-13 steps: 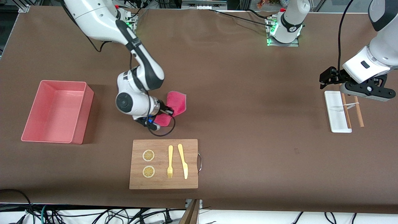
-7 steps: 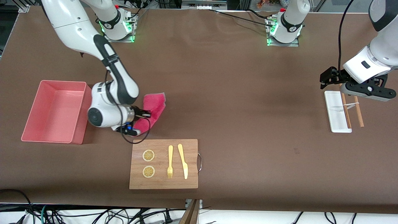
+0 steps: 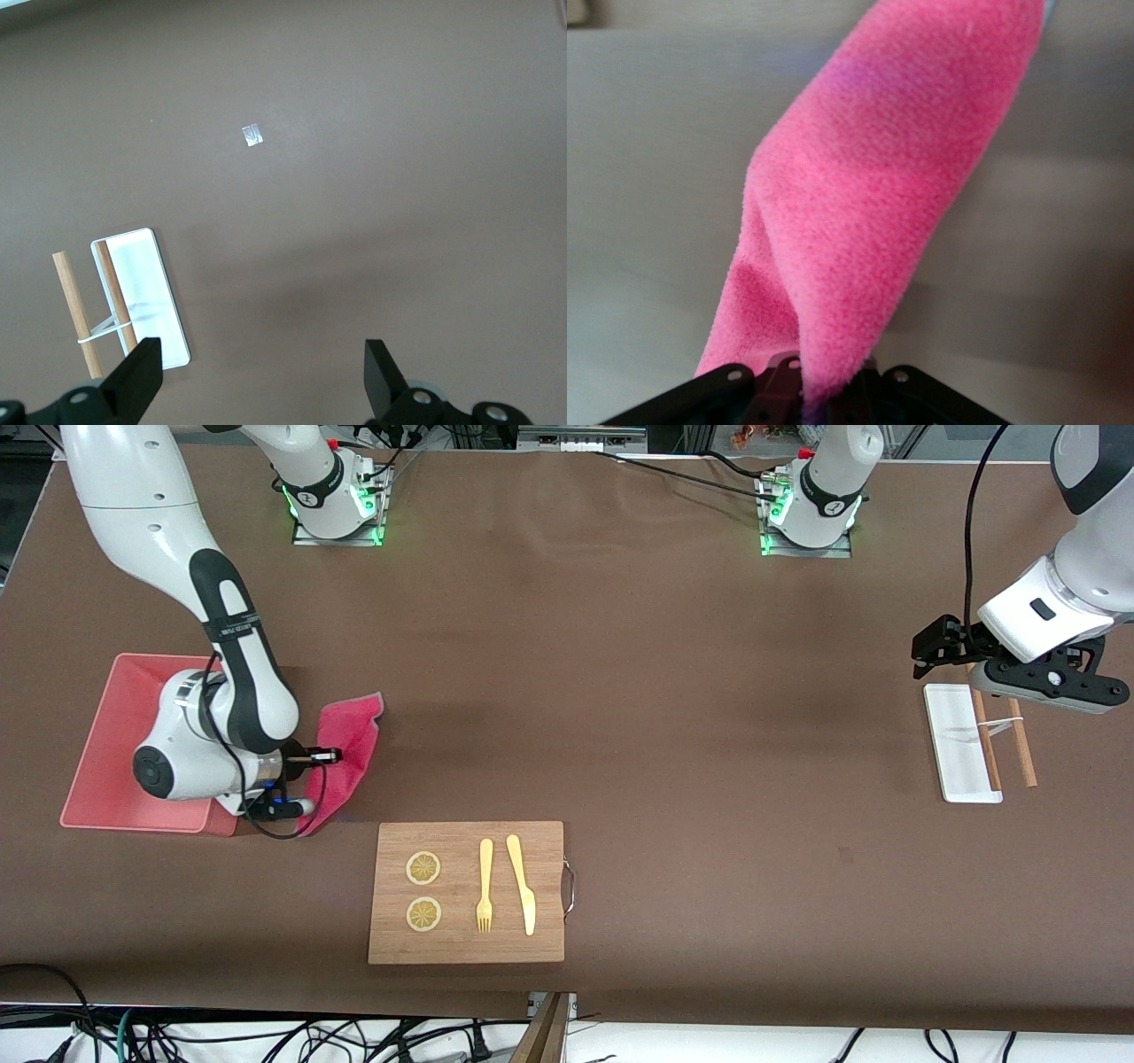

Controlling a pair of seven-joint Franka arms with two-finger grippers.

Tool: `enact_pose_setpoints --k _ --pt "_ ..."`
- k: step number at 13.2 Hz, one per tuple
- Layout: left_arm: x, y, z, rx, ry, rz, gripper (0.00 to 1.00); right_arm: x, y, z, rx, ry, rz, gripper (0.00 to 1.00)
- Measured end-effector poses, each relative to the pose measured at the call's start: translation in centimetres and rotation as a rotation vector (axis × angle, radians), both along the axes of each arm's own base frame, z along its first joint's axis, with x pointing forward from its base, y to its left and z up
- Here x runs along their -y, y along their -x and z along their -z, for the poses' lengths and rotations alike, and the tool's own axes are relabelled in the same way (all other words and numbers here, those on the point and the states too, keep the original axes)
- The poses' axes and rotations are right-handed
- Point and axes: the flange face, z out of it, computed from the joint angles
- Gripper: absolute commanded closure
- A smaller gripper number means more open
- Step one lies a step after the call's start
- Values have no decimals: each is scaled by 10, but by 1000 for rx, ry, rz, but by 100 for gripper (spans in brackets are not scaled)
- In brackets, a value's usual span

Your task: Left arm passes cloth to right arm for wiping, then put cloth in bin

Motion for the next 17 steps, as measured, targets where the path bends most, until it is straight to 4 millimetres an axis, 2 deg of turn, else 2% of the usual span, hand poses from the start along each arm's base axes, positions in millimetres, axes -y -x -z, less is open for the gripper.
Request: enact_pose_setpoints --k 4,7,10,14,17 --pt "0 0 0 0 0 0 0 39 -2 -5 25 42 -108 100" --pt "0 0 0 0 0 0 0 51 -9 -24 56 93 -168 100" --pt "0 0 0 0 0 0 0 53 -16 -63 105 130 -206 100" --pt "0 0 0 0 0 -1 0 58 -13 -126 95 166 -250 100" --pt "0 0 0 0 0 -1 0 81 -7 -175 101 233 -274 100"
